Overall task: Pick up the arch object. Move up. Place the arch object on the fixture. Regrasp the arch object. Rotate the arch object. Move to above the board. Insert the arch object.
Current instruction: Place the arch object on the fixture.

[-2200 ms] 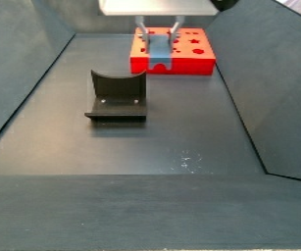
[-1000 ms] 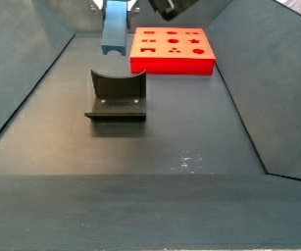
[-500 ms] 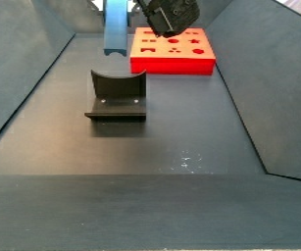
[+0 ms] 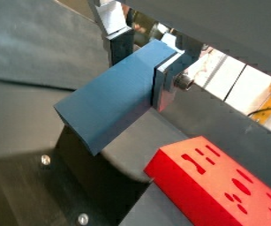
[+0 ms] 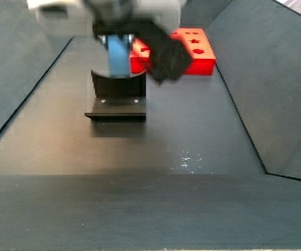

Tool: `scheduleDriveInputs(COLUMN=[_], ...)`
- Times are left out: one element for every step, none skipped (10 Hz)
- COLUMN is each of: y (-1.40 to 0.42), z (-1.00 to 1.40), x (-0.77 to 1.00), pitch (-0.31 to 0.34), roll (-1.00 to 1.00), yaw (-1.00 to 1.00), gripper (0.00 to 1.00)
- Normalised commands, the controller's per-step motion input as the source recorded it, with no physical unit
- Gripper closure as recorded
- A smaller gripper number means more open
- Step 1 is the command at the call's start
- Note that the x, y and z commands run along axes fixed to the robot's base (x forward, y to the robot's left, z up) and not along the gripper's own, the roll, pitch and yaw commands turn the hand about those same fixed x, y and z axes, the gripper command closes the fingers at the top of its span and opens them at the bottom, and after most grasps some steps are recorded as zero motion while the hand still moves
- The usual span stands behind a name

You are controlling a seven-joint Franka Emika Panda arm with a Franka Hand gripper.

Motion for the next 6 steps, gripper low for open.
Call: scheduleDriveInputs(y=[0.14,0.13,0.13,0.12,0.1,0.08], z=[-1.0,-1.0,-1.0,-0.86,-0.67,-0.49], x=[0.16,0.17,0.18,0.16,0.13,0.11], pitch=[0.155,0.115,0.07,0.019,-0.008,-0.026], roll=[-0.38,-0.26,-0.2,-0.18,-0.18,-0.17], yaw=[-0.19,-0.2,-0.21,-0.2,-0.18,-0.15], gripper=[1.0,1.0,1.0,1.0,1.0,1.0])
